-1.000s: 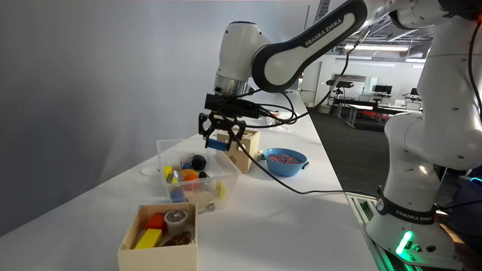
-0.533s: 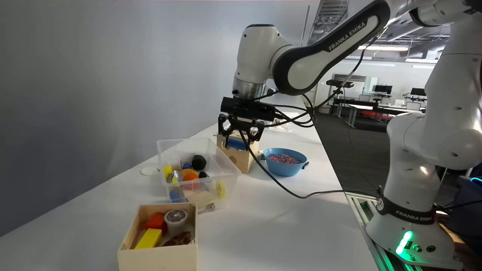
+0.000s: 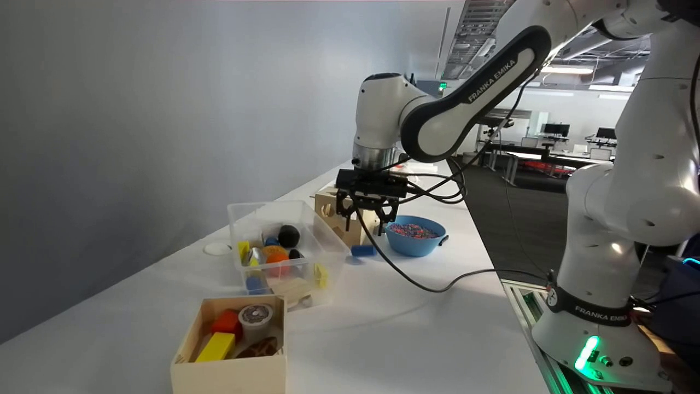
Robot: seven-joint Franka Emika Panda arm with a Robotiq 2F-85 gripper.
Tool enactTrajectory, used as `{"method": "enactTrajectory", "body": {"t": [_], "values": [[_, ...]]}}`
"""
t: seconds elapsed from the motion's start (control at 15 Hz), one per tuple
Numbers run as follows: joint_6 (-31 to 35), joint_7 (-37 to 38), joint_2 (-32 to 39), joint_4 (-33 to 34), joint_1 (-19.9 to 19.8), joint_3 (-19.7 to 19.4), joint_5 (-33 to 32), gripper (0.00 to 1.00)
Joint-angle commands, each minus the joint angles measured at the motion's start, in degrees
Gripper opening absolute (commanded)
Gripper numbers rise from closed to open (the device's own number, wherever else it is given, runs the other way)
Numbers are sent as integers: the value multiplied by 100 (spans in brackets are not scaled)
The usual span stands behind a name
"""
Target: Move the blue cylindrical block and the orange object from the tote to the table
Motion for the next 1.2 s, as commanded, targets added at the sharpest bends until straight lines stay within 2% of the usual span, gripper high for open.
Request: {"method": "enactTrajectory", "body": {"t": [0.0, 0.4, 0.67, 0.8, 1.0, 1.13], "values": [[717, -98, 113, 16, 28, 72, 187, 100], [1253, -338, 5, 147, 323, 428, 166, 100], [1161, -518, -102, 409, 450, 552, 423, 100], [1397, -473, -87, 514, 418, 601, 355, 100], [1741, -334, 513, 1043, 347, 617, 336, 100], [1623, -108, 1046, 1537, 312, 602, 187, 100]]}}
